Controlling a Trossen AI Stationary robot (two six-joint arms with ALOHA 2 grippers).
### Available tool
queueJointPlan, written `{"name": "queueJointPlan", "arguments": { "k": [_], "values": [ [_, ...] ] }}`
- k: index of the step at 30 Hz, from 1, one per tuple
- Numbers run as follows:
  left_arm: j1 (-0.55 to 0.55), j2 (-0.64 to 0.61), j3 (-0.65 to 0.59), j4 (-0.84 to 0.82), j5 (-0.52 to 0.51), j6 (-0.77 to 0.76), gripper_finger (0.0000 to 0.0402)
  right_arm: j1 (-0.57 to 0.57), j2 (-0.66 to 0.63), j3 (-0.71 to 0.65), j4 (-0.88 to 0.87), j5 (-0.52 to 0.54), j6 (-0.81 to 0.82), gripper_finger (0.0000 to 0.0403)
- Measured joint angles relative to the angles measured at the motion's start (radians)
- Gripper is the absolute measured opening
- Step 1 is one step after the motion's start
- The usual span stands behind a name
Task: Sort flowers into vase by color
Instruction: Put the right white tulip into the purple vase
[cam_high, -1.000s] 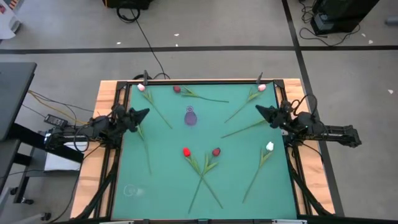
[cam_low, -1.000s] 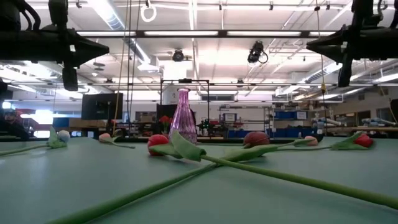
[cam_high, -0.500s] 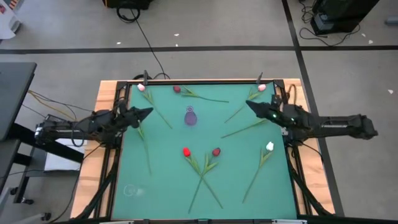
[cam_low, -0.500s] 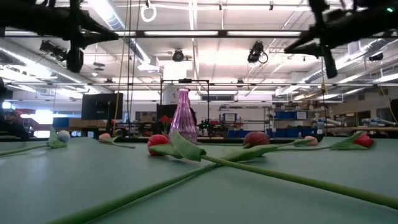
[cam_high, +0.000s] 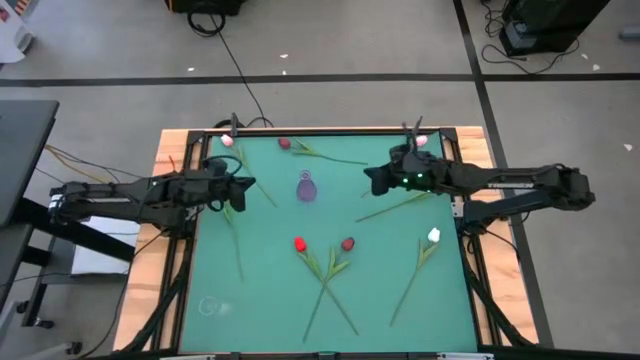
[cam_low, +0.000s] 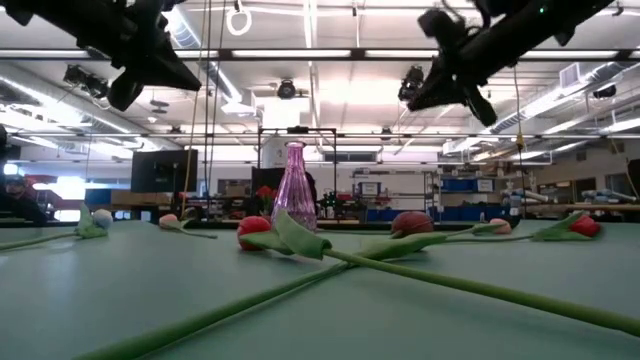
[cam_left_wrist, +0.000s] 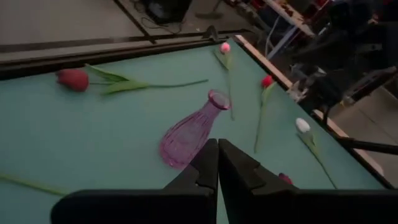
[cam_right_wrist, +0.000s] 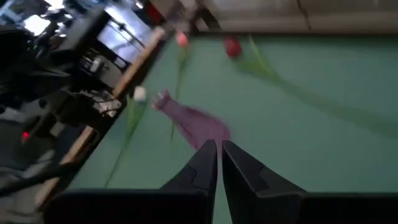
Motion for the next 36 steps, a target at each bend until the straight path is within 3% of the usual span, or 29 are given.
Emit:
{"name": "queueJointPlan", "arguments": {
  "k": [4,13,17,25,30,36],
  "values": [
    [0.009,0.027,0.000,-0.022,0.023,-0.013,0.0016,-0.011,0.047,0.000,-0.105,-0.066,0.167,0.0032],
    [0.025,0.029,0.000,-0.033,0.056,0.058,0.0009,-0.040,0.040,0.001,-0.373,-0.138,0.188,0.0020],
    [0.025,0.029,0.000,-0.084,0.055,0.007,0.0007,-0.046,0.045,0.014,-0.519,-0.203,0.292,0.0011],
    [0.022,0.029,0.001,-0.152,0.058,-0.013,0.0006,0.126,0.051,0.018,-0.699,-0.343,0.662,0.0016],
    [0.022,0.029,0.001,-0.216,0.058,-0.021,0.0006,0.282,0.051,0.018,-0.661,-0.335,0.800,0.0062],
    [0.022,0.029,0.001,-0.236,0.058,0.039,0.0016,0.428,0.051,0.018,-0.720,-0.326,1.033,0.0179]
  ]
}}
